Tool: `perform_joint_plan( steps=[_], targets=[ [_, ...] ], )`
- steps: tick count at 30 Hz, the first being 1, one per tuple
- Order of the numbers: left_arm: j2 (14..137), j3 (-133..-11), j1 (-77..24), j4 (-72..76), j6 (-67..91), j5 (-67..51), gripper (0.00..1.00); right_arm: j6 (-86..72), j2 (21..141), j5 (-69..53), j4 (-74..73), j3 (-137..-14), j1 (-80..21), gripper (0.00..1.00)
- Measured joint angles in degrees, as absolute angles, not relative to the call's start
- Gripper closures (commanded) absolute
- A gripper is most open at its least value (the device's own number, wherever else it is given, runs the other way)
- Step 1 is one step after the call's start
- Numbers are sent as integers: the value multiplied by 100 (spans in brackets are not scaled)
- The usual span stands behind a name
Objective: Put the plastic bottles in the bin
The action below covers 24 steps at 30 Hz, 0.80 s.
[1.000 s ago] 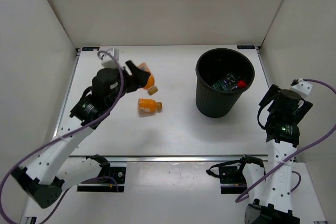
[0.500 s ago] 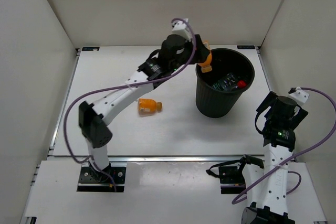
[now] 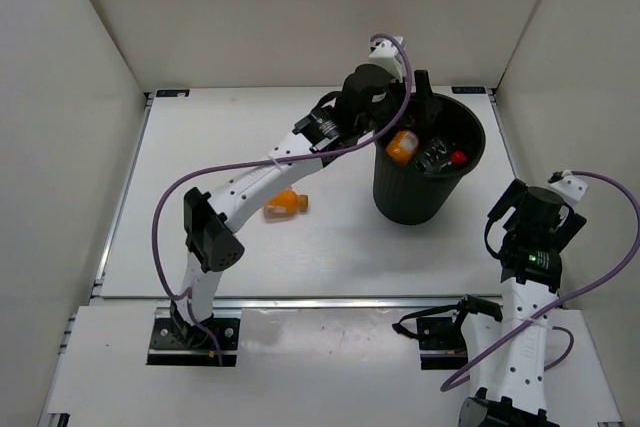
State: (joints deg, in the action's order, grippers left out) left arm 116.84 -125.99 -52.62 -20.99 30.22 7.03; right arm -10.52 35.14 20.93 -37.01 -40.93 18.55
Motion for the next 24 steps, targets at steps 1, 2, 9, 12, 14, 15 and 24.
perform_joint_plan(
  steps=[1, 2, 9, 12, 14, 15, 24],
  targets=[
    [11607, -12538, -5256, -2130, 3000, 705, 2, -1052, 3503, 2093, -3717, -4095, 1855, 1],
    [11509, -12462, -5234, -2171, 2987, 705, 1, -1052, 3496, 2093, -3736, -4101, 1850, 1],
    [9640, -10123, -4930, -2237, 3000, 1066, 1, -1046, 3389, 2093, -3811, -4191, 1839, 1],
    [8364, -8407, -4397, -2163, 3273, 1199, 1, -1028, 3356, 2099, -3813, -4191, 1800, 1],
    [7623, -7378, -3907, -2049, 3553, 1236, 2, -1028, 3356, 2099, -3815, -4191, 1763, 0],
    [7275, -6884, -3667, -2045, 3730, 1308, 1, -1028, 3356, 2097, -3815, -4191, 1739, 1],
    [6018, -4265, -3124, -1977, 5419, 1835, 2, -1033, 3417, 2021, -3811, -4152, 1603, 1]
  ],
)
